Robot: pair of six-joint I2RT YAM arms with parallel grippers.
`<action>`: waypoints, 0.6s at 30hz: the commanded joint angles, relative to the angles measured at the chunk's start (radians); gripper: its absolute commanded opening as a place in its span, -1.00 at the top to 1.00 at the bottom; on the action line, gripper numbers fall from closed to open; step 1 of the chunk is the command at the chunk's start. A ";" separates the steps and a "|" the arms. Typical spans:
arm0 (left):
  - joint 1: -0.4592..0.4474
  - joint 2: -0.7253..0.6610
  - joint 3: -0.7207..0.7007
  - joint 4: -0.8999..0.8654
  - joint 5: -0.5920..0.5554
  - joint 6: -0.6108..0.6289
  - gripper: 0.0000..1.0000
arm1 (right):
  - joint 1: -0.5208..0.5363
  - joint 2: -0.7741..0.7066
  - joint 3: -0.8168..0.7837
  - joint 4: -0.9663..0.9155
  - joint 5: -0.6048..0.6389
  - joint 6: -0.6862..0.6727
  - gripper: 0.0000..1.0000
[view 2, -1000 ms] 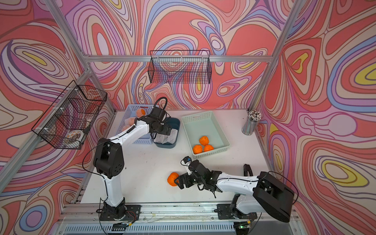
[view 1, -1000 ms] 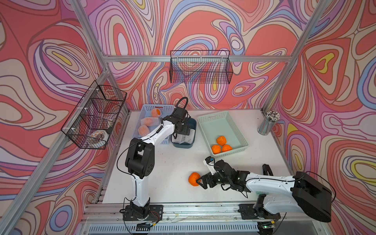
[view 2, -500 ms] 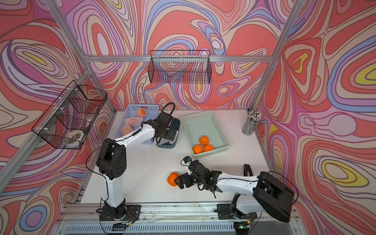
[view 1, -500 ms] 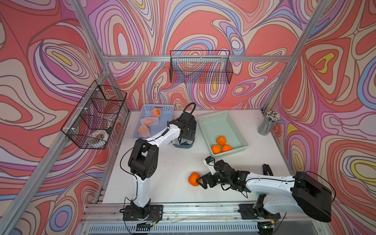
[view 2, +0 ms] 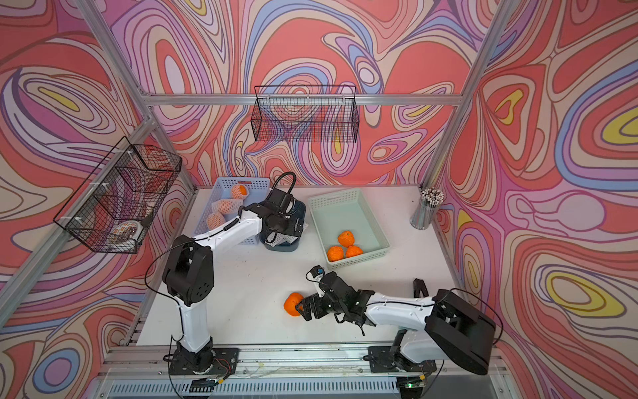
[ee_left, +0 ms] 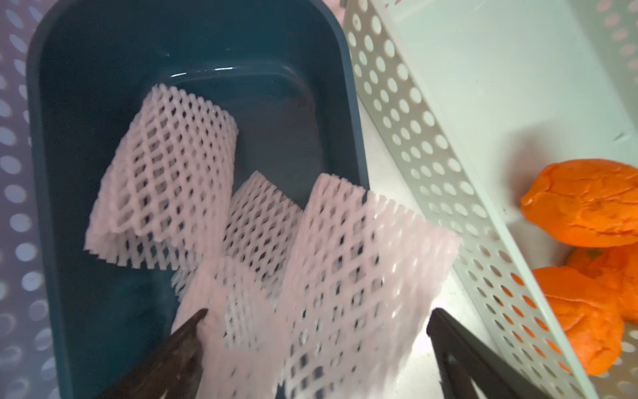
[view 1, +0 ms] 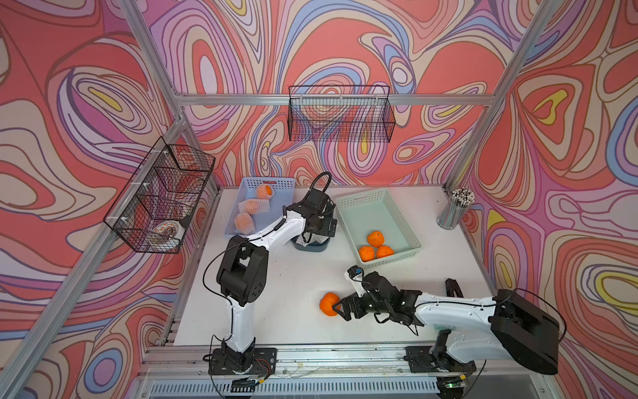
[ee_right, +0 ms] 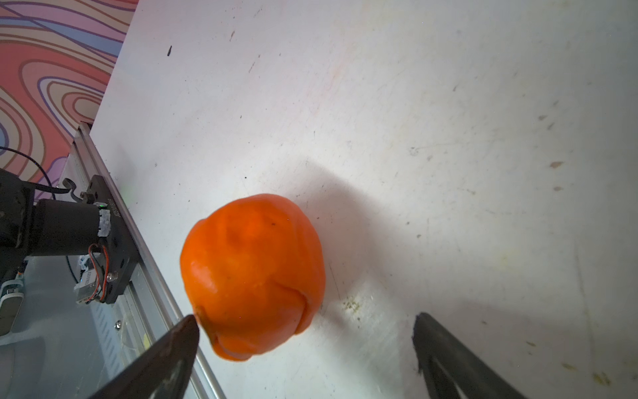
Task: Remove foam nets from oranges
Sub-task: Place the foam net into the storage box.
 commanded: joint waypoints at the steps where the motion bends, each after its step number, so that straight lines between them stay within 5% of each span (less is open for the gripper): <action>1: 0.035 -0.037 -0.002 0.025 0.030 -0.047 -1.00 | 0.008 0.008 0.007 0.014 0.011 0.003 -0.97; 18: 0.136 -0.111 -0.089 0.146 0.136 -0.157 -0.99 | 0.008 0.082 0.023 0.065 -0.004 0.005 -0.96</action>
